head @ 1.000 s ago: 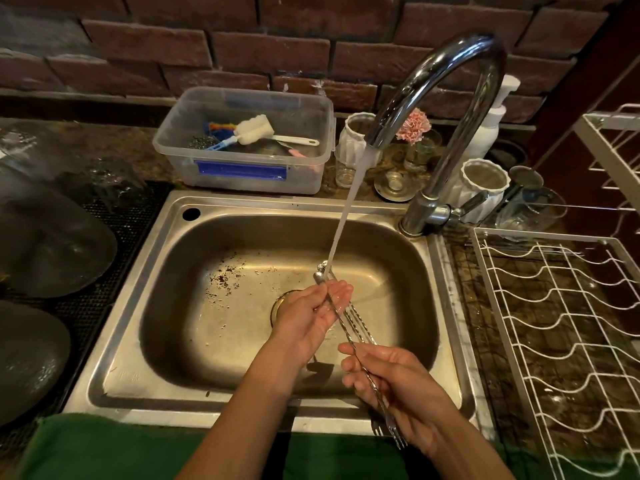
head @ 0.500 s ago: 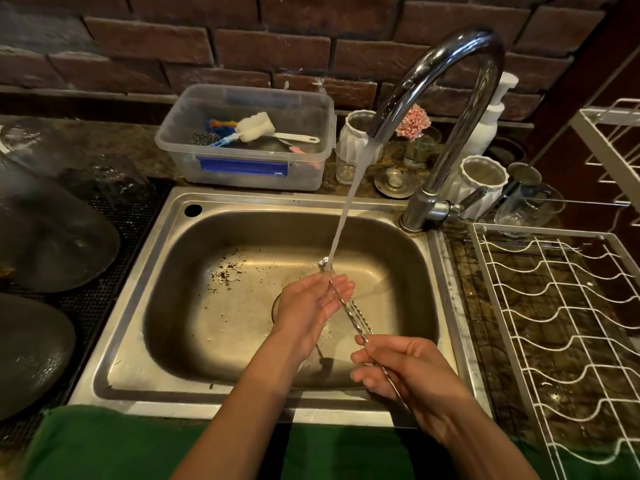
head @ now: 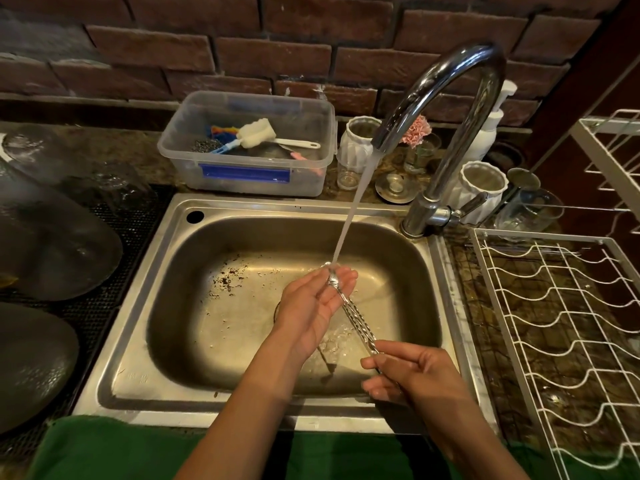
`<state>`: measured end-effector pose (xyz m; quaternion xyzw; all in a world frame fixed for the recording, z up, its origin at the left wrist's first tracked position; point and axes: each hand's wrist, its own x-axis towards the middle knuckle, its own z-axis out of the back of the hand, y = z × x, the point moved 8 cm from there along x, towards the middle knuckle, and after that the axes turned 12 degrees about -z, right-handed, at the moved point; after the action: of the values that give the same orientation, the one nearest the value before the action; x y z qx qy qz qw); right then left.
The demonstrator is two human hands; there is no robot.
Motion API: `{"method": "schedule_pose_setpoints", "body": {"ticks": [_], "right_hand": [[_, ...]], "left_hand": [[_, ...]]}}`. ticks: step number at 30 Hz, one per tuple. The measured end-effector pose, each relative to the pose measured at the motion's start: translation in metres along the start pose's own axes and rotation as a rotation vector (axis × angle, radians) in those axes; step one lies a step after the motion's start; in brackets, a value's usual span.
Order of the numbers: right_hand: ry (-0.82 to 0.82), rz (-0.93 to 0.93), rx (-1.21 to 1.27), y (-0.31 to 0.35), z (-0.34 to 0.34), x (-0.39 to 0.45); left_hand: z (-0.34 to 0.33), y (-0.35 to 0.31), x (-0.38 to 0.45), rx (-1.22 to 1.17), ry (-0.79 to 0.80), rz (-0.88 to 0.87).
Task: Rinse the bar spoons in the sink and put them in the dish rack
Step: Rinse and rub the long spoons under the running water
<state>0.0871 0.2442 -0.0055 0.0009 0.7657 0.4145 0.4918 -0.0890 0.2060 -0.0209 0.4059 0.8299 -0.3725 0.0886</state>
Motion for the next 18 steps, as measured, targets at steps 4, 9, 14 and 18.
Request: {"method": "schedule_pose_setpoints", "body": {"ticks": [4, 9, 14, 18], "right_hand": [[-0.036, 0.045, -0.019, 0.001, -0.004, 0.014], [-0.031, 0.072, -0.036, 0.006, -0.013, 0.033], [-0.036, 0.105, -0.077, 0.018, -0.022, 0.049], [-0.036, 0.149, -0.056, 0.034, -0.028, 0.057]], "left_hand": [[-0.005, -0.009, 0.002, 0.017, 0.040, -0.017], [-0.009, -0.021, 0.008, -0.001, 0.042, -0.045], [-0.013, -0.025, 0.010, 0.127, 0.104, -0.058], [-0.017, -0.022, 0.013, 0.222, 0.166, -0.050]]}}
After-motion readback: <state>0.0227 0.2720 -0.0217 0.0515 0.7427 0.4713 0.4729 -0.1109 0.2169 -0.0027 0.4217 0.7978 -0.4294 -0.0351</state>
